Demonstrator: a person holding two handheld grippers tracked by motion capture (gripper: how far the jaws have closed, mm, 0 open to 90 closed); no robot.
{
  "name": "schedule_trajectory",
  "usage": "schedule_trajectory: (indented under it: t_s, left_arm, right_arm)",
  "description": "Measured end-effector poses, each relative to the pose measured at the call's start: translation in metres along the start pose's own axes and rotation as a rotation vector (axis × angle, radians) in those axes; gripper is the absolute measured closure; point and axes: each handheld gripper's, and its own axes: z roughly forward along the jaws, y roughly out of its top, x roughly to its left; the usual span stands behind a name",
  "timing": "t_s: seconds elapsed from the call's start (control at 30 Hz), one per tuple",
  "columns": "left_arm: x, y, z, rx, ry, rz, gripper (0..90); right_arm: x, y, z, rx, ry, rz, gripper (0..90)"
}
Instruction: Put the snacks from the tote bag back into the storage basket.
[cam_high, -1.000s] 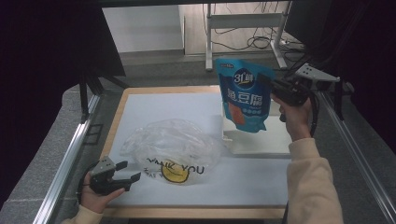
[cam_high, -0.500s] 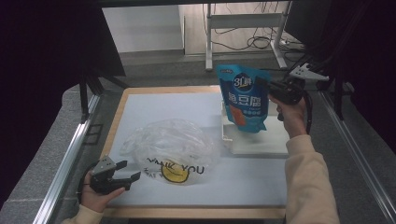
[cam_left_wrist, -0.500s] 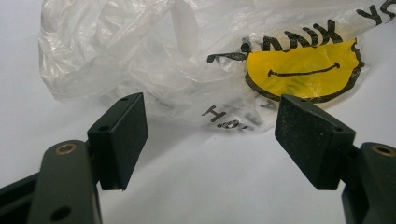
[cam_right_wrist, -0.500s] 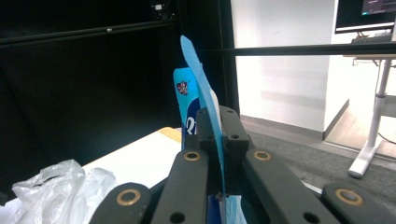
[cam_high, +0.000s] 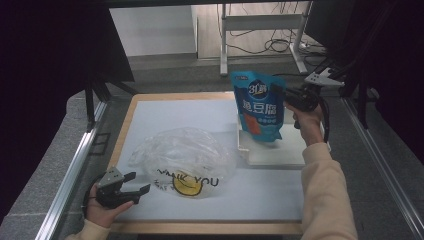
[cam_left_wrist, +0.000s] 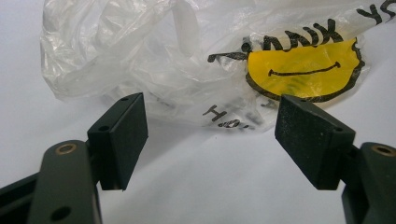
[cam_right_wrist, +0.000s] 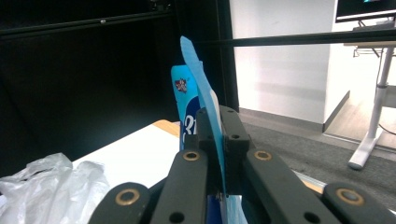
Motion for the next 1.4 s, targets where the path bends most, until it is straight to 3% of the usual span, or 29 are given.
schedule_trajectory:
  t_s: [0.47, 0.7, 1.1, 1.23, 1.4]
  left_arm:
    - [-0.002, 0.0, 0.0, -0.001, -0.002, 0.004, 25.5]
    - [-0.002, 0.001, -0.001, -0.001, -0.005, 0.006, 25.5]
    - [-0.003, 0.001, 0.0, 0.0, -0.01, 0.009, 25.4]
    - [-0.003, 0.002, 0.001, 0.001, -0.013, 0.01, 25.5]
    - [-0.004, 0.002, 0.001, -0.001, -0.013, 0.012, 25.5]
  right_arm:
    - [-0.018, -0.006, -0.021, 0.043, -0.096, 0.011, 82.7]
    - [-0.02, -0.012, -0.027, 0.04, -0.136, 0.03, 74.5]
    - [-0.012, -0.015, -0.033, 0.065, -0.169, 0.027, 60.8]
    - [-0.009, -0.02, -0.037, 0.059, -0.213, 0.043, 48.8]
    - [-0.007, -0.021, -0.044, 0.059, -0.24, 0.055, 44.4]
